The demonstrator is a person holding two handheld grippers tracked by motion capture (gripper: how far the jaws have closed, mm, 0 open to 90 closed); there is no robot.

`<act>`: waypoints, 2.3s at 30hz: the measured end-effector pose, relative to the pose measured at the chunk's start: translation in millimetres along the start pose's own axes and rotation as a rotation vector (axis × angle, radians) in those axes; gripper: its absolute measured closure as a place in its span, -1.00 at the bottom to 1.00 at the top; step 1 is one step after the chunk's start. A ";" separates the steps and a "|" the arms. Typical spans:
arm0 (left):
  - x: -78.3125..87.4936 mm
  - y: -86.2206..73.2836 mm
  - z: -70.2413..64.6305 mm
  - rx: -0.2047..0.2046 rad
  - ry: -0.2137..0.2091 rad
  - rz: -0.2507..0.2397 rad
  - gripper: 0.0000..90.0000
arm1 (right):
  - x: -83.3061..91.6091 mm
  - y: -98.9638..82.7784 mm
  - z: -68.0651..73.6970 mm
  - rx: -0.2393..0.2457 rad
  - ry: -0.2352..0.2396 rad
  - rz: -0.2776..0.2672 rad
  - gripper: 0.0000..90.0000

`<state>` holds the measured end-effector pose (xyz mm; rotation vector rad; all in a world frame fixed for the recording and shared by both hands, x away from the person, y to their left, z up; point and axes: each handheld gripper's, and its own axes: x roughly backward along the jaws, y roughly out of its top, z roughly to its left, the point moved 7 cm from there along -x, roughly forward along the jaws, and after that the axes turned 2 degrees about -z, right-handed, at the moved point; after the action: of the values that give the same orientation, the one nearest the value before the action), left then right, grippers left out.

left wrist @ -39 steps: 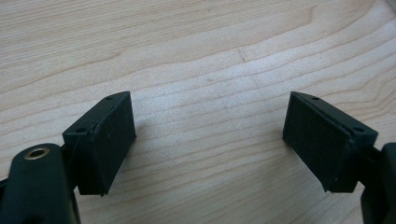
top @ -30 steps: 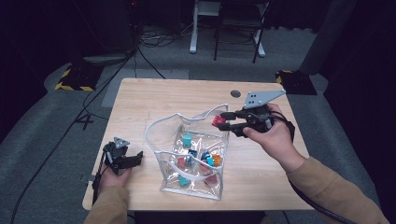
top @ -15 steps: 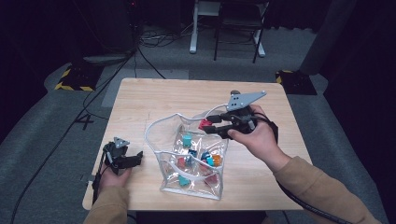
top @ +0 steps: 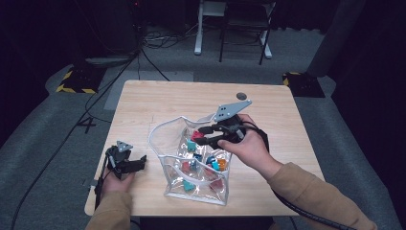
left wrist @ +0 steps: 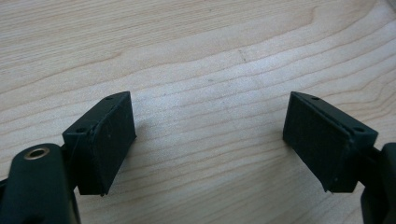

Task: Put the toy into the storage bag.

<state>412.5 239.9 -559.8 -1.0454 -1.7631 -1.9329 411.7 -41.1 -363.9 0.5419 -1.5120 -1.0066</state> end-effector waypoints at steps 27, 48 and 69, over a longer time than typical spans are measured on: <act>0.1 0.0 -0.1 0.000 -0.002 0.001 -0.62 | 42.1 -3.6 -3.1 -0.026 -0.053 -0.074 -0.22; 0.1 0.0 -0.1 0.000 -0.002 0.001 -0.62 | 109.6 -51.6 -47.0 -0.112 -0.220 -0.093 -0.24; 0.1 0.0 -0.1 0.000 -0.002 0.001 -0.62 | 170.0 -122.6 -104.6 -0.266 -0.431 -0.066 -0.26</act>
<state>412.5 239.9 -559.7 -1.0485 -1.7631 -1.9320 451.0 -271.6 -376.7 0.1909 -1.7036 -1.4170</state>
